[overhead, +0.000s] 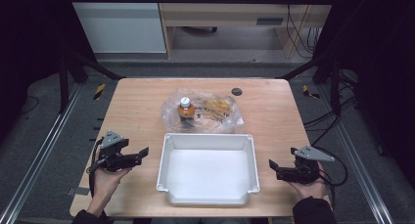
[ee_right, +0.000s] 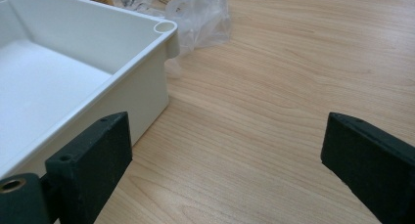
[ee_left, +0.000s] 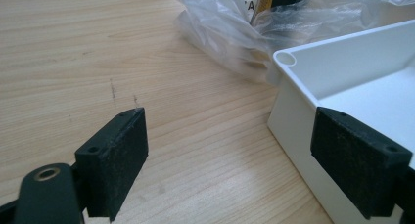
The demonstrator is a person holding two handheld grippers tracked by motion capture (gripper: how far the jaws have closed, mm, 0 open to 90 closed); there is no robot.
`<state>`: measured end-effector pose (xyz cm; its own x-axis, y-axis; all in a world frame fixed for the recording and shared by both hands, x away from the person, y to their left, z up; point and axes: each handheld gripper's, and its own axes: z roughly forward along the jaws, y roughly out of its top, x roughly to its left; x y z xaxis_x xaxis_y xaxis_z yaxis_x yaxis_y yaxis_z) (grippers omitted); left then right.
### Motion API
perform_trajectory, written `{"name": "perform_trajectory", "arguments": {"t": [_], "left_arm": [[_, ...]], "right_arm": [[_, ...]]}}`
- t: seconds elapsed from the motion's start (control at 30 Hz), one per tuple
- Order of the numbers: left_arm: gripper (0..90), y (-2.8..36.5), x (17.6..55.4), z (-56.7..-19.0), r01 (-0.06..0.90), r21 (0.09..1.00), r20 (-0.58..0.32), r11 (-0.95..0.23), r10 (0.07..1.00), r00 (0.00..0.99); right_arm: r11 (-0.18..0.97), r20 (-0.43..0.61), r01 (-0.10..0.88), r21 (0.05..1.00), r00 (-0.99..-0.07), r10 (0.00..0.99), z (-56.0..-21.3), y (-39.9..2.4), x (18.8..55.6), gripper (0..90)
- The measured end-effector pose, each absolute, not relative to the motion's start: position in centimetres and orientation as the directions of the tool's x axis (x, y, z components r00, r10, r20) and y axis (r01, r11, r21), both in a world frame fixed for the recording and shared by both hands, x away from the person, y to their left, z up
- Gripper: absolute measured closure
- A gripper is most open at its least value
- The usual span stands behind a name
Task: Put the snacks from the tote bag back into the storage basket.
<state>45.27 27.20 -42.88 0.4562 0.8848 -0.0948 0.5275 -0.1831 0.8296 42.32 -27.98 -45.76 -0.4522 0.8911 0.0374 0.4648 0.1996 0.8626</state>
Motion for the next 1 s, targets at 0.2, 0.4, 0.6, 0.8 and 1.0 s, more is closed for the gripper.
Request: {"name": "perform_trajectory", "arguments": {"t": [0.2,0.4,0.6,0.8,1.0], "left_arm": [[14.1,26.9,45.3,-42.3,0.514,0.841,-0.099,-0.172,0.883,0.459],[14.9,26.5,45.5,-42.0,0.510,0.842,-0.100,-0.175,0.879,0.466],[15.4,26.2,45.7,-41.6,0.502,0.846,-0.096,-0.179,0.876,0.473],[15.8,25.8,45.9,-41.0,0.492,0.852,-0.096,-0.178,0.871,0.481],[16.2,25.4,46.4,-40.7,0.490,0.853,-0.097,-0.178,0.869,0.485]], "right_arm": [[0.196,0.039,0.466,0.863,-0.448,0.893,-45.7,-28.0,42.3,5.1],[0.195,0.037,0.467,0.863,-0.444,0.895,-45.7,-28.1,42.2,4.9],[0.195,0.038,0.468,0.862,-0.442,0.896,-45.7,-28.0,42.2,4.8],[0.197,0.035,0.469,0.861,-0.440,0.897,-45.8,-28.0,42.3,4.6],[0.194,0.038,0.469,0.861,-0.440,0.897,-45.7,-28.1,42.3,4.4]]}}
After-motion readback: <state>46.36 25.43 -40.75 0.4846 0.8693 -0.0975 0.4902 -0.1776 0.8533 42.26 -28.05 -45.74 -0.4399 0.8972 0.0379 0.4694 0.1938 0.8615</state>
